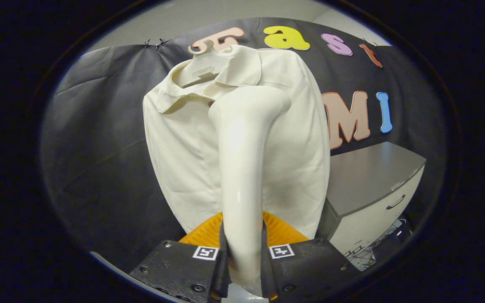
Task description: Iron the clothes twice with a garment steamer, once on the left side and once on the right side.
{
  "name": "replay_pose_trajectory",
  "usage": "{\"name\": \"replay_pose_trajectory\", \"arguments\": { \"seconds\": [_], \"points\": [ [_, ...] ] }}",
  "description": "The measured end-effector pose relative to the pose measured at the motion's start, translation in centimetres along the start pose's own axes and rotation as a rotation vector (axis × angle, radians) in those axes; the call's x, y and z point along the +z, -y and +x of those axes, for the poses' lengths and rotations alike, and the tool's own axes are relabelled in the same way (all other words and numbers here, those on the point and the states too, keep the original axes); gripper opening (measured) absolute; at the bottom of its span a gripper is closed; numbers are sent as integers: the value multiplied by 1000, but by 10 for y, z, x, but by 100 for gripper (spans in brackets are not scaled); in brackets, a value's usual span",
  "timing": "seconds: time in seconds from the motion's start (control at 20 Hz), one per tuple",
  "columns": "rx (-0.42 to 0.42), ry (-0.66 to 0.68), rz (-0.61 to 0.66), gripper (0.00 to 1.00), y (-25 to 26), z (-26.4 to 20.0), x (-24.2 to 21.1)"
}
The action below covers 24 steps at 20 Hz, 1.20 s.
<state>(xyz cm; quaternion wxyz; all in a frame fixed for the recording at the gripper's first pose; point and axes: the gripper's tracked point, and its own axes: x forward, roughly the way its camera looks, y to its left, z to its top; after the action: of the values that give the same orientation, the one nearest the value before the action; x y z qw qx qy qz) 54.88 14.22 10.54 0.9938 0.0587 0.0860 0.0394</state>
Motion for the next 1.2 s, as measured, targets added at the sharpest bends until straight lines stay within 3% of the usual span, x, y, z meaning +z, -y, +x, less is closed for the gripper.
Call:
{"name": "replay_pose_trajectory", "arguments": {
  "seconds": [0.5,0.95,1.2],
  "points": [
    [38,-82,-7,30,18,67,-32],
    [55,-199,82,30,34,79,-100],
    [68,-286,67,30,34,74,-150]
  ]
}}
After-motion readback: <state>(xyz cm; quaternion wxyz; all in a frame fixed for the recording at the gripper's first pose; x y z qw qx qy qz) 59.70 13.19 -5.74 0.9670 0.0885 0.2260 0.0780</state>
